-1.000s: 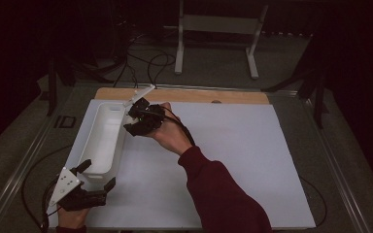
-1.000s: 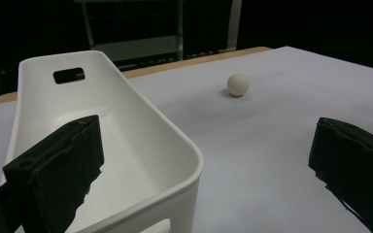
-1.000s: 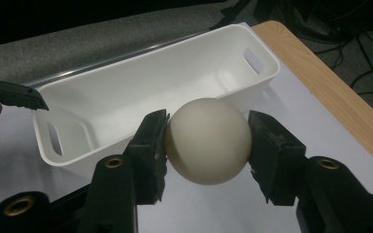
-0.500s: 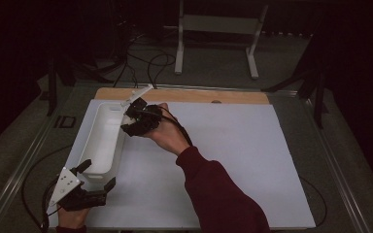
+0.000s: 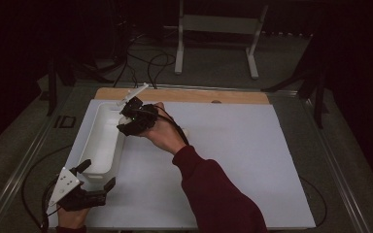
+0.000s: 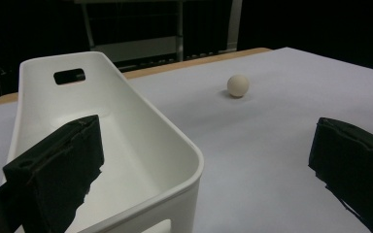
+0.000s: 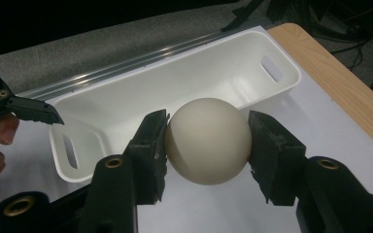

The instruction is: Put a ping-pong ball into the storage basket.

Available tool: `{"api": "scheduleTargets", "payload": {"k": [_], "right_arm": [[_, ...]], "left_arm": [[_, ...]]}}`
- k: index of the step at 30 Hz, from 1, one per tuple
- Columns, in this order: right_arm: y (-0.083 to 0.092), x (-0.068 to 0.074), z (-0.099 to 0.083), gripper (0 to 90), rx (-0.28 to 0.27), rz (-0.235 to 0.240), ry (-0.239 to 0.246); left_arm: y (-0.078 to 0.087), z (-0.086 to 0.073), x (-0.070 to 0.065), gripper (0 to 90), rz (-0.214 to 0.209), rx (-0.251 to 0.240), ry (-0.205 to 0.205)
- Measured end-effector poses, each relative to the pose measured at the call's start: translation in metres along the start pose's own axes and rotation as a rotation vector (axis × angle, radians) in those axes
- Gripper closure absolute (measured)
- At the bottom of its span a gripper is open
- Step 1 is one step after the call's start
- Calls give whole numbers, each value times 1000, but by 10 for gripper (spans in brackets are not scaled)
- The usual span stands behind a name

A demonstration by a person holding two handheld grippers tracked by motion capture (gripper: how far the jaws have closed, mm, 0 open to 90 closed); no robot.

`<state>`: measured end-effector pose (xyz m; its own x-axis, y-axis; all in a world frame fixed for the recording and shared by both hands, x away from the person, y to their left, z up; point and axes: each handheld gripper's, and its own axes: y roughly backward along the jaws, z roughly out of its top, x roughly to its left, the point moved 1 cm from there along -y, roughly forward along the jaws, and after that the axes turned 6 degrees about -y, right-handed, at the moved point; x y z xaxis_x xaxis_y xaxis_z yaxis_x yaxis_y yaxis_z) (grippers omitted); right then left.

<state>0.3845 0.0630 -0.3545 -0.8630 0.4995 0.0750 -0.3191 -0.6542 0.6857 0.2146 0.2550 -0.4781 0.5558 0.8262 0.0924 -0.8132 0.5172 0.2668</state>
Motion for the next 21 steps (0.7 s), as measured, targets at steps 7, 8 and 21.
{"api": "scheduleTargets", "payload": {"k": [7, 8, 21], "right_arm": [[-6, 3, 4, 504, 0, 5, 0], [-6, 3, 4, 504, 1, 4, -1], [-10, 4, 7, 503, -2, 3, 0]], "left_arm": [[1, 0, 0, 0, 1, -1, 0], [0, 0, 0, 0, 2, -1, 0], [1, 1, 0, 0, 2, -6, 2]]}}
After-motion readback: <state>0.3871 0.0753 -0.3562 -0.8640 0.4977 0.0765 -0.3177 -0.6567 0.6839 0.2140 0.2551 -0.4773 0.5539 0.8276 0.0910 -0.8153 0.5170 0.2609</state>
